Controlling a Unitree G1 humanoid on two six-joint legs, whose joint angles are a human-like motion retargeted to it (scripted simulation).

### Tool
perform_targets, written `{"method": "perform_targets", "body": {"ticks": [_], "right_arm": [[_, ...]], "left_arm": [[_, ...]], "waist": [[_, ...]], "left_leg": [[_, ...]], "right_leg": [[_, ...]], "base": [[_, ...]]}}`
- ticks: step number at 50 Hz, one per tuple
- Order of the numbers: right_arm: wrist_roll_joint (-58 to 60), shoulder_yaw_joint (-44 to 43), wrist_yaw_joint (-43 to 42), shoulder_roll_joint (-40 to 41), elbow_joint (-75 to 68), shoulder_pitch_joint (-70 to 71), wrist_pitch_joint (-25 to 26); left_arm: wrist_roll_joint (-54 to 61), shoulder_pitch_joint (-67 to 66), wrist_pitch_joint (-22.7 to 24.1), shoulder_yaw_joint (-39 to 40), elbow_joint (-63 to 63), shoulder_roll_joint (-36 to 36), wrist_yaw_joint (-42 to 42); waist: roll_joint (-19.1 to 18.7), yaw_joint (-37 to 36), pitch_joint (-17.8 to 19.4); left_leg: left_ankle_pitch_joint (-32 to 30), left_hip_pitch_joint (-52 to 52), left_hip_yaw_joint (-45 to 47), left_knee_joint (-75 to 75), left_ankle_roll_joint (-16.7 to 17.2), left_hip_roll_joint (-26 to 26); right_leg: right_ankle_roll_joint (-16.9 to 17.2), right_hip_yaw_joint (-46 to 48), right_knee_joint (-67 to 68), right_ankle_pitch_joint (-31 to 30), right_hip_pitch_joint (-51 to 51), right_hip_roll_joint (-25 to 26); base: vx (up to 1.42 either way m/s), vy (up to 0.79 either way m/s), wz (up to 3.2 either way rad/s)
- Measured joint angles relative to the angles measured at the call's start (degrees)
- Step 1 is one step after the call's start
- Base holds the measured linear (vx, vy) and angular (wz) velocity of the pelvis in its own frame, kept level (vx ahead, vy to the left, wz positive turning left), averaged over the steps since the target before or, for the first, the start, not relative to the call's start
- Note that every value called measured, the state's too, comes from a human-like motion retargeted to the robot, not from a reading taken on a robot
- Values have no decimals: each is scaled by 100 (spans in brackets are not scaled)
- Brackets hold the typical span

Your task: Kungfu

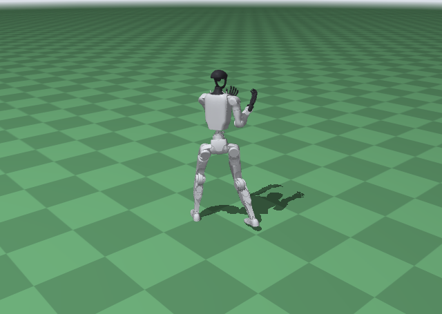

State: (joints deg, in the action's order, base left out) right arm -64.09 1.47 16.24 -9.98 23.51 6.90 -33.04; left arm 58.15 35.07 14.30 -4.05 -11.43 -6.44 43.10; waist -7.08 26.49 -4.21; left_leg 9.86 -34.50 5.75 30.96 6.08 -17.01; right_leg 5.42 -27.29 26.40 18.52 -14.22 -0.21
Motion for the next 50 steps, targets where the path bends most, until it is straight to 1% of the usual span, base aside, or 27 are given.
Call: {"method": "perform_targets", "body": {"ticks": [2, 4, 6, 7, 8, 9, 10, 12, 15, 18, 20, 23, 27, 30, 32, 35, 36, 38, 40, 41, 42, 43, 44, 45, 47, 48, 50], "right_arm": [[29, 76, -171, 132, 24, -244, -309], [-91, 126, -382, 176, 36, -543, -573], [-181, 155, -501, 187, 40, -905, -670], [-172, 152, -516, 184, 32, -1061, -668], [-123, 122, -507, 171, 23, -1176, -662], [-47, 73, -506, 137, 22, -1237, -669], [42, 15, -510, 92, 24, -1272, -682], [337, -67, -630, -41, 43, -1190, -802], [844, -102, -954, -292, 83, -1051, -1087], [1441, -137, -1404, -524, 47, -902, -1307], [1916, -168, -1608, -677, 23, -759, -1398], [2713, -59, -1874, -904, -66, -302, -1374], [3821, 170, -2444, -1363, -375, 760, -1138], [4447, 132, -2894, -1866, -1004, 1737, -792], [4722, -56, -2891, -2245, -1743, 2357, -537], [5255, -260, -2230, -2609, -3513, 3493, -245], [5660, -258, -1962, -2704, -4238, 3876, -384], [7124, -222, -1905, -2774, -5885, 4710, -925], [9912, -109, -3068, -2825, -7663, 5616, -1280], [11389, -35, -3954, -2827, -8479, 6000, -667], [12626, 2, -4718, -2807, -9262, 6339, 99], [13384, -37, -5240, -2739, -9983, 6586, 1173], [13797, -55, -5373, -2702, -10576, 6795, 1827], [14037, -63, -5311, -2680, -11107, 6985, 2272], [13710, 164, -5046, -2762, -11533, 7216, 1708], [13492, 231, -4981, -2781, -11576, 7275, 1261], [13311, 142, -5151, -2679, -11428, 7208, 689]], "left_arm": [[-117, -19, -60, -117, -79, -185, 147], [-198, -202, 99, -267, -166, -371, 67], [-201, -514, 354, -442, -250, -445, -160], [-189, -692, 470, -516, -259, -417, -265], [-199, -879, 579, -580, -226, -337, -342], [-273, -1031, 681, -598, -164, -214, -369], [-380, -1165, 777, -593, -86, -70, -370], [-871, -1350, 1159, -511, 167, 350, -474], [-1809, -1507, 1867, -236, 514, 1001, -979], [-2652, -1816, 2365, -221, 866, 1395, -1749], [-3014, -2030, 2537, -254, 1071, 1613, -2226], [-3450, -2352, 2606, -9, 1314, 2093, -2730], [-4332, -2780, 2558, 792, 1476, 2927, -3440], [-5097, -3078, 2293, 1619, 1321, 3569, -4046], [-5559, -3221, 1979, 2172, 951, 3936, -4214], [-6317, -3194, 1532, 3094, -180, 4356, -4051], [-6713, -3204, 1430, 3430, -731, 4515, -3936], [-7677, -3241, 1178, 4117, -1978, 4871, -3895], [-8923, -3312, 878, 4790, -3373, 5275, -4286], [-9557, -3355, 697, 5100, -4110, 5508, -4643], [-10169, -3384, 482, 5411, -4875, 5736, -5018], [-10736, -3384, 197, 5723, -5698, 5954, -5432], [-11113, -3407, -142, 6012, -6505, 6184, -5744], [-11397, -3442, -507, 6289, -7303, 6419, -6003], [-11152, -3864, -963, 6708, -8328, 6752, -5900], [-10849, -4174, -1062, 6847, -8530, 6763, -5773], [-10382, -4718, -1148, 7140, -8598, 6526, -5852]], "waist": [[-104, 27, 433], [-30, -311, 596], [72, -619, 552], [74, -701, 485], [28, -742, 384], [13, -761, 322], [13, -769, 279], [8, -720, 357], [48, -814, 409], [104, -1285, 184], [193, -1768, -8], [449, -2398, -206], [831, -3215, -485], [1237, -3975, -590], [1475, -4500, -500], [1581, -5100, -185], [1581, -5224, -115], [1578, -5412, -30], [1560, -5485, -7], [1529, -5500, -6], [1500, -5513, -6], [1477, -5521, -9], [1472, -5531, -7], [1474, -5542, -4], [1489, -5531, 51], [1487, -5526, 82], [1474, -5560, 98]], "left_leg": [[369, 41, 338, 403, -13, -140], [567, 232, 905, 578, -75, -190], [689, 388, 1271, 629, -99, -89], [724, 382, 1315, 641, -95, -27], [751, 300, 1300, 654, -101, 18], [767, 243, 1347, 664, -130, 54], [777, 197, 1424, 673, -171, 84], [763, 68, 1336, 724, -224, 172], [731, -164, 1156, 845, -248, 264], [588, -432, 978, 810, -301, 362], [412, -616, 847, 711, -319, 438], [57, -833, 497, 477, -279, 692], [-476, -1085, -80, 17, -160, 1113], [-887, -1181, -593, -372, 39, 1412], [-1141, -1119, -904, -637, 189, 1557], [-1468, -883, -1266, -986, 353, 1683], [-1550, -806, -1323, -1077, 407, 1700], [-1693, -689, -1415, -1237, 525, 1712], [-1808, -617, -1473, -1367, 647, 1715], [-1852, -596, -1489, -1417, 696, 1710], [-1894, -578, -1509, -1461, 741, 1707], [-1932, -563, -1536, -1496, 779, 1708], [-1965, -544, -1568, -1525, 817, 1709], [-1995, -524, -1601, -1551, 855, 1711], [-2039, -451, -1614, -1598, 891, 1727], [-2051, -416, -1598, -1612, 891, 1740], [-2062, -366, -1569, -1629, 892, 1753]], "right_leg": [[249, 1020, -213, -251, -23, -474], [460, 1603, -342, -519, -181, -948], [537, 2065, -495, -753, -320, -1335], [456, 2361, -589, -840, -366, -1495], [236, 2705, -672, -905, -421, -1631], [333, 2804, -825, -969, -424, -1741], [588, 2781, -1012, -1032, -401, -1838], [713, 2442, -1243, -1037, -259, -1758], [694, 3190, -1532, -926, 69, -1966], [669, 3561, -1507, -815, 142, -1979], [611, 3776, -1407, -738, 150, -1982], [540, 3979, -1356, -612, 345, -1924], [521, 4667, -1401, -435, 666, -1807], [535, 5161, -1441, -333, 850, -1706], [523, 5255, -1466, -263, 993, -1566], [493, 5377, -1524, -178, 1337, -1301], [494, 5441, -1554, -162, 1449, -1240], [501, 5547, -1605, -122, 1632, -1126], [498, 5598, -1624, -67, 1738, -1014], [497, 5616, -1622, -39, 1769, -961], [497, 5635, -1619, -14, 1799, -911], [499, 5658, -1618, 6, 1828, -869], [503, 5678, -1618, 19, 1860, -835], [508, 5696, -1618, 28, 1893, -805], [525, 5701, -1620, 30, 1973, -783], [526, 5687, -1619, 31, 2002, -786], [505, 5655, -1605, 44, 2016, -816]], "base": [[-31, 87, -155], [-11, 61, -211], [20, 41, -187], [24, 35, -101], [14, 30, -60], [5, 25, -23], [-5, 20, 15], [-9, 18, 59], [-2, 11, 83], [8, 2, 122], [2, -1, 152], [-1, -8, 194], [-1, -16, 224], [-2, -29, 181], [-6, -29, 154], [-5, -25, 141], [-1, -17, 121], [6, -13, 100], [8, -9, 86], [1, -6, 80], [-1, -4, 73], [1, -3, 65], [3, -3, 57], [3, -4, 47], [1, -4, 34], [0, 0, 0], [-1, 4, -11]]}}
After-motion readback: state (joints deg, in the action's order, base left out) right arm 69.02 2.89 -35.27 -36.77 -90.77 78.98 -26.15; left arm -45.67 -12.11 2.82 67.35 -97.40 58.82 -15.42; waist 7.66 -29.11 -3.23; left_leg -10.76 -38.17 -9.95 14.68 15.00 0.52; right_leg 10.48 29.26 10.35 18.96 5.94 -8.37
